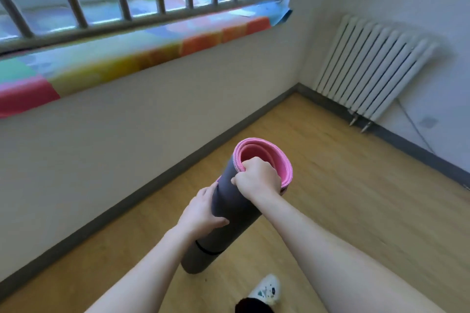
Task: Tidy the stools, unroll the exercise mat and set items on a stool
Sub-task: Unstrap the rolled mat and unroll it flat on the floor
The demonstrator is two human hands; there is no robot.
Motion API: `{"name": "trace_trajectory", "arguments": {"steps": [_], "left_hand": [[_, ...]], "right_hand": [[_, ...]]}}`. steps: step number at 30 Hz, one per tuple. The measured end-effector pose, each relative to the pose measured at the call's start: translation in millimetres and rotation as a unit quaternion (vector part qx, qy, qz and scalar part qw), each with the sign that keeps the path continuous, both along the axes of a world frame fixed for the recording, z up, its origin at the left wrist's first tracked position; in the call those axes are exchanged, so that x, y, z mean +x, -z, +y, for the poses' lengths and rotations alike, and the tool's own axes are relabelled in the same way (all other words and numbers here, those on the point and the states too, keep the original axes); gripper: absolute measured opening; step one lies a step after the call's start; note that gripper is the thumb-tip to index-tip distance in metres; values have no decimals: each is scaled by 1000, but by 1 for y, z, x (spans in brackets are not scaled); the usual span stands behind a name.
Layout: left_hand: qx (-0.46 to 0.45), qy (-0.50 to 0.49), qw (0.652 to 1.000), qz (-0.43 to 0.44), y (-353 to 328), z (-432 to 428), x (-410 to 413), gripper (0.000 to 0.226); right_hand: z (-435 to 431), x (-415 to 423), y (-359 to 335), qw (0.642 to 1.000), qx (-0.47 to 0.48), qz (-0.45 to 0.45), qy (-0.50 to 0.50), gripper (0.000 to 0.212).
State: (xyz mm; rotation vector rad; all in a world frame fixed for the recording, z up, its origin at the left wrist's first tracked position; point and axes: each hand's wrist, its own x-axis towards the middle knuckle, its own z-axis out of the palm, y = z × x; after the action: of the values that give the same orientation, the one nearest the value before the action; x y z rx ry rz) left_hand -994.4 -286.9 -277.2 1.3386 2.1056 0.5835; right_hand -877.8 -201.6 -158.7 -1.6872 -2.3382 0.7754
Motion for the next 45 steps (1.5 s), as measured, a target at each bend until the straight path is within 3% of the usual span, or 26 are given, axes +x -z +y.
{"name": "trace_trajectory", "arguments": {"steps": [10, 15, 25, 31, 35, 40, 45], "left_hand": [[-19, 94, 995, 26, 16, 294, 23, 89], [17, 122, 992, 37, 12, 419, 41, 86], [3, 156, 986, 57, 36, 625, 46, 92], [-10, 196, 978, 72, 65, 754, 37, 97], [-14, 204, 977, 66, 73, 819, 44, 108], [-2, 307, 949, 73, 125, 873, 101, 105], [-31, 377, 919, 112, 187, 891, 171, 112]], "right_hand": [[266, 37, 17, 992, -37, 17, 122, 10], [374, 53, 13, 987, -10, 8, 162, 9], [571, 66, 35, 967, 30, 18, 253, 32], [704, 60, 68, 936, -22, 64, 346, 17], [761, 77, 100, 907, -59, 97, 406, 31], [796, 121, 172, 881, -94, 86, 456, 27], [811, 202, 227, 853, -49, 56, 517, 11]]}}
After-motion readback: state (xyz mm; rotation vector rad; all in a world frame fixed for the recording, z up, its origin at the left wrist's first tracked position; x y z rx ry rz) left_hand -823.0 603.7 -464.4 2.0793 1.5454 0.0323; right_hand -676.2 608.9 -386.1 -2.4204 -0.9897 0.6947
